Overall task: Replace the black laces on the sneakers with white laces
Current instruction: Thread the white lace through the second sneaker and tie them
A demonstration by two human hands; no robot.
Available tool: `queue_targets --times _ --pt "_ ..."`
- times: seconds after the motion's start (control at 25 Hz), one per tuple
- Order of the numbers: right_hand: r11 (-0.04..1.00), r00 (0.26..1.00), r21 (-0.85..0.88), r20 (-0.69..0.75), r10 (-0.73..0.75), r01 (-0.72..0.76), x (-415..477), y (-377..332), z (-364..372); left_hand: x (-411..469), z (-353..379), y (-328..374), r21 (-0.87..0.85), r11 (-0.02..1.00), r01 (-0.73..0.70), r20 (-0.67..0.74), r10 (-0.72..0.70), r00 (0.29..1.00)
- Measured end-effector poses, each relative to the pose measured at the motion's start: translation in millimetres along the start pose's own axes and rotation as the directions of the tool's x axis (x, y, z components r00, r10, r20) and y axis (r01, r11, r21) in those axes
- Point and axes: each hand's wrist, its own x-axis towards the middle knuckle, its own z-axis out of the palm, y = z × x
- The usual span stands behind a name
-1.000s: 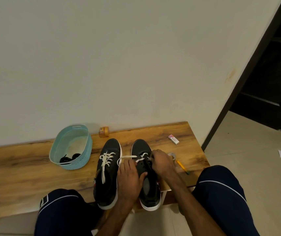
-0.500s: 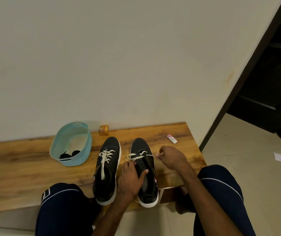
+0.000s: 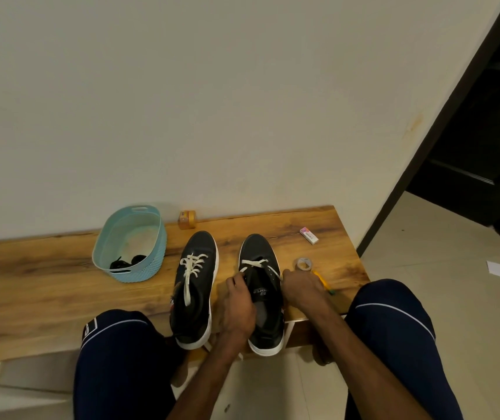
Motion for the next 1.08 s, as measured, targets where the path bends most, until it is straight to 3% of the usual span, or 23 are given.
queue_targets --times 0.08,0.16,0.32,0.48,0.56,0.68,0.76,0.92,1.08 --pt "0.991 0.993 -0.134 0.118 0.017 -0.002 -7 4 6 -2 0 1 -0.007 1.0 0.018 -0.032 -0.018 0.999" --pt "0.987 0.986 -0.152 0.152 0.067 -0.044 -9 7 6 -4 0 1 -0.014 1.0 0.015 -0.06 -0.016 0.998" --pt "0.996 0.997 0.064 0.058 0.056 -0.06 -6 4 -3 -1 -6 -5 -0.044 0.999 0.001 -0.083 -0.004 0.997" --pt "0.941 0.998 0.338 -0.035 0.046 -0.031 5 12 -21 10 -12 -8 -0.079 0.997 0.0 -0.1 -0.008 0.995" --pt "0.872 0.994 0.49 -0.085 0.062 -0.012 7 18 -29 13 -12 -6 -0.05 0.999 -0.018 -0.118 0.012 0.993" --pt "0.686 0.973 0.726 -0.182 0.139 0.038 10 23 -29 14 -9 -4 -0.049 0.998 -0.028 -0.124 0.022 0.992" --pt "0.623 0.961 0.779 -0.22 0.168 0.07 13 21 -26 15 -9 -4 -0.057 0.998 -0.028 -0.131 0.02 0.991" --pt "0.642 0.937 0.749 -0.322 0.136 0.165 21 2 -21 17 -8 -4 -0.108 0.994 -0.026 -0.153 0.009 0.988" --pt "0.548 0.945 0.806 -0.318 0.079 0.225 25 -24 -11 30 -12 -9 -0.311 0.937 0.157 -0.091 -0.193 0.977"
